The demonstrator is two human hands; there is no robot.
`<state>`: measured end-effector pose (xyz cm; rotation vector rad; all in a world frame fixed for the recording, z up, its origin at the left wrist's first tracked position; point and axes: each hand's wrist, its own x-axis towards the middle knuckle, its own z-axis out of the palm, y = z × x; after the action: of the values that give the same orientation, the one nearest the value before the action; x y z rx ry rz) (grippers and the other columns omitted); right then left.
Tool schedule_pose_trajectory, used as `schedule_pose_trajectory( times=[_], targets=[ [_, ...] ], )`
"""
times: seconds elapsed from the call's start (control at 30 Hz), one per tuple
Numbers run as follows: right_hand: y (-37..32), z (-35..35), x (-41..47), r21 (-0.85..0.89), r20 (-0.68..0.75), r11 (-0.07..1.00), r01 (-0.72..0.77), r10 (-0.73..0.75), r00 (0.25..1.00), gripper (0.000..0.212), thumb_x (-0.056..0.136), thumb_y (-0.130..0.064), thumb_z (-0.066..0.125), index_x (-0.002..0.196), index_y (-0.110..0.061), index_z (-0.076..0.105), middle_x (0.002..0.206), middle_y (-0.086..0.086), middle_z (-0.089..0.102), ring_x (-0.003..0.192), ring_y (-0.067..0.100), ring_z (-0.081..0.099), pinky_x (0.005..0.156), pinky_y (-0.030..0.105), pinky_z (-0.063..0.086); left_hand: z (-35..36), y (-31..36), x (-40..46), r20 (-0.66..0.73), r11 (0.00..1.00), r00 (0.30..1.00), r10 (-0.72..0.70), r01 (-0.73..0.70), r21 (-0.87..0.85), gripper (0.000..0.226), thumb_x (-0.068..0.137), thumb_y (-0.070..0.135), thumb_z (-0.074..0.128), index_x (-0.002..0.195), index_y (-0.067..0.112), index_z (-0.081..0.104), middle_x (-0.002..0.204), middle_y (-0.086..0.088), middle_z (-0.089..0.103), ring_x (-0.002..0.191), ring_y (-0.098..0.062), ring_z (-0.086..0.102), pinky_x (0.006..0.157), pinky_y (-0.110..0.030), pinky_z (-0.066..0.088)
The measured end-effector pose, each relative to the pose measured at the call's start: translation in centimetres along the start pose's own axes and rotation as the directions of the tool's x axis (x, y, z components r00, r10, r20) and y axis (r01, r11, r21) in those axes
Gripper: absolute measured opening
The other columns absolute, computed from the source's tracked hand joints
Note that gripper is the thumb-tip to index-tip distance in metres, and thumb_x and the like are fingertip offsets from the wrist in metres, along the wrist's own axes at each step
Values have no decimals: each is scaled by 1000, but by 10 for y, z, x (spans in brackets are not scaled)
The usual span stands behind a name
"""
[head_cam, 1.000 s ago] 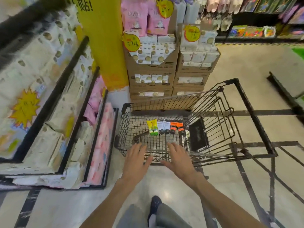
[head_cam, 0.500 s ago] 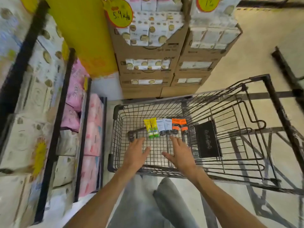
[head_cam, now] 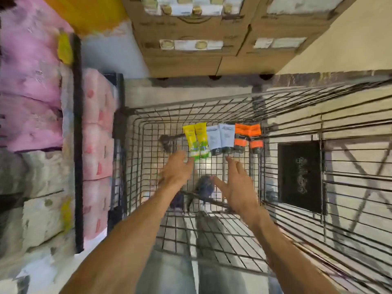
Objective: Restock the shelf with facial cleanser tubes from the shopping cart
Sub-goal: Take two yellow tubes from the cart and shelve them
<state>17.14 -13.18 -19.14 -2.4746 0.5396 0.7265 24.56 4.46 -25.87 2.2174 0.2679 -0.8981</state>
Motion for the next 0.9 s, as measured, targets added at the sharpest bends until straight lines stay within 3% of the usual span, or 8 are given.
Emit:
schedule_pose_trajectory(
  times=[0.1,0.17,0.3,0.5,0.57,0.67,0.8,0.9],
  targets=[
    [12,16,22,5,24,1000,-8,8,1000,76,95,-52,63,155,-16,31,147,9,45,130,31,50,100,44,46,27,-5,39,-66,998,995,-70,69,-11,29,99,45,59,116,21,59,111,-2,70,100,-23,67,83,-36,52],
    [21,25,32,30,32,1000,-1,0,999,76,95,-54,62,154,-17,32,148,8,45,131,30,49,99,43,46,44,-8,60,-106,996,990,-89,87,-20,23,99,47,59,106,26,53,105,-3,67,102,-28,65,82,-38,51],
    [40,41,46,91,22,996,-1,-1,1000,74,95,-51,65,153,-14,38,147,8,47,133,27,48,103,40,44,67,-15,92,-186,990,975,-123,107,-90,36,93,54,66,109,25,52,110,0,69,102,-25,64,83,-38,50],
    [51,44,47,107,69,994,-32,25,997,69,96,-46,64,153,-17,37,148,6,47,135,27,47,107,42,42,66,-22,100,-201,979,968,-150,117,-165,30,89,50,73,82,37,47,94,4,70,89,-20,68,81,-42,56],
    [47,41,50,92,74,995,-32,25,997,70,97,-48,63,153,-17,36,148,5,47,134,26,49,104,42,45,55,-25,84,-189,973,970,-152,113,-200,27,90,45,74,84,37,49,90,6,69,84,-14,67,75,-36,56],
    [32,42,64,55,56,998,-26,23,998,67,96,-49,63,151,-18,38,145,6,49,130,28,52,97,43,49,35,-40,58,-159,965,975,-157,117,-234,24,92,42,74,104,26,60,95,10,69,81,-1,64,66,-19,50],
    [10,52,96,13,25,1000,-14,13,1000,62,96,-48,62,147,-18,41,141,8,51,125,31,55,95,48,54,11,-62,22,-144,945,968,-204,157,-286,30,91,41,74,112,23,61,90,20,65,81,6,62,69,-21,49],
    [-8,61,120,-39,-17,999,8,-9,1000,57,101,-48,56,144,-12,43,132,9,53,116,31,57,89,46,54,1,-85,6,-129,923,965,-229,173,-345,30,88,37,78,111,26,62,99,12,69,89,-6,68,71,-26,54]
  ],
)
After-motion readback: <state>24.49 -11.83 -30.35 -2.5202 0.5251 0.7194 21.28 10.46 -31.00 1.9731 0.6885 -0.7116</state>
